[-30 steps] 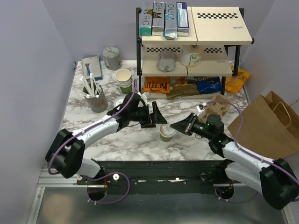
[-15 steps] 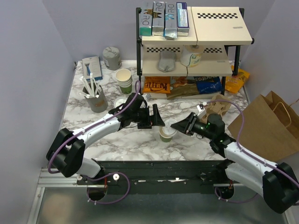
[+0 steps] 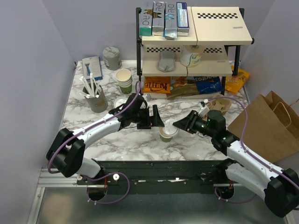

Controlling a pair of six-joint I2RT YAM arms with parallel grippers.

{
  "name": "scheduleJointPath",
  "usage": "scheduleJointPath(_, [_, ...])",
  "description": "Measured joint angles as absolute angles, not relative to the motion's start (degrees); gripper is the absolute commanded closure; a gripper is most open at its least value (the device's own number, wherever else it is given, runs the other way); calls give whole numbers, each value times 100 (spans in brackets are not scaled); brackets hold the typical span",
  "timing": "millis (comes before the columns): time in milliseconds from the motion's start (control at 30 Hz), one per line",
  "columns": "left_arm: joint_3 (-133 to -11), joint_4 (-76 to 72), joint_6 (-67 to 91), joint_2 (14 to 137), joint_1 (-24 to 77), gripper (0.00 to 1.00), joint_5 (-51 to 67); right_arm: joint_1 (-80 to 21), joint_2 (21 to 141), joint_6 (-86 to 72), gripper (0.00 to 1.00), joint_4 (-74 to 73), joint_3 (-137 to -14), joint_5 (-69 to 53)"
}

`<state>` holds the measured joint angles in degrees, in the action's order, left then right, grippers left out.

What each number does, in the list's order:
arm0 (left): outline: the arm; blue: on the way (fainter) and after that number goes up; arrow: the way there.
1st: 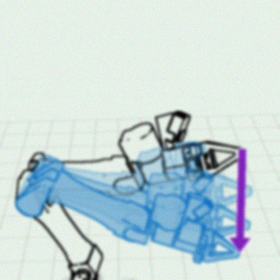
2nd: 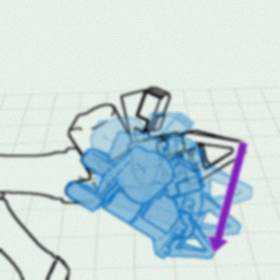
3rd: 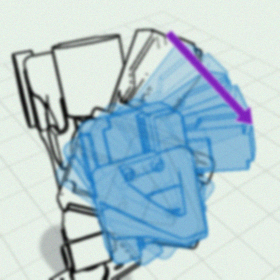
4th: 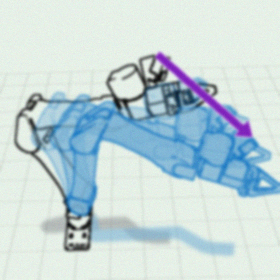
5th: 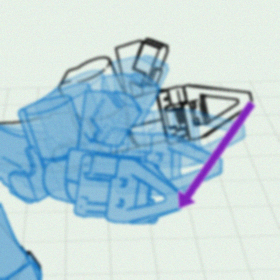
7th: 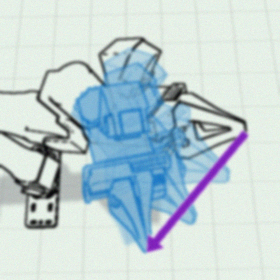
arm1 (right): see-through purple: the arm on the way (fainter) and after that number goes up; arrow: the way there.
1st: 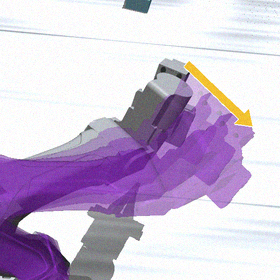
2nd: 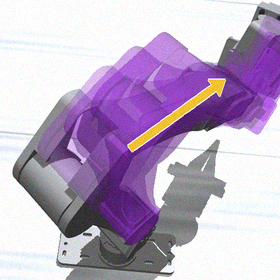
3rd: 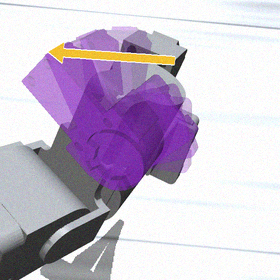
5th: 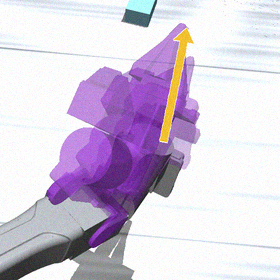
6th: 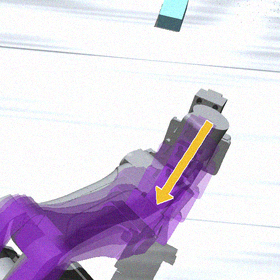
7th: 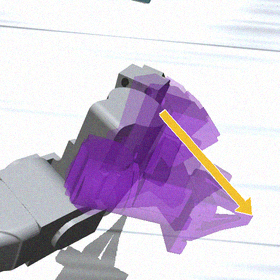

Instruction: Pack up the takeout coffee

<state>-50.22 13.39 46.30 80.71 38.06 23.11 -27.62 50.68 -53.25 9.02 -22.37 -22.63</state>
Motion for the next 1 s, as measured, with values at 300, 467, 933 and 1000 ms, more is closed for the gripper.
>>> scheduleJointPath(300, [-5022, 1293, 4665, 8071, 3868, 1, 2320, -2762, 5231, -5004, 52, 331, -2504, -2123])
scheduleJointPath(467, [-5022, 1166, 4755, 8071, 3948, 1, 2383, -2762, 5546, -4939, 51, 309, -2526, -2171])
scheduleJointPath(933, [-5022, 1007, 5006, 8110, 4139, 11, 2403, -2794, 5747, -4812, 48, 226, -2523, -2327])
scheduleJointPath(1000, [-5022, 1009, 5026, 8112, 4150, 14, 2403, -2832, 5798, -4812, 48, 233, -2523, -2351])
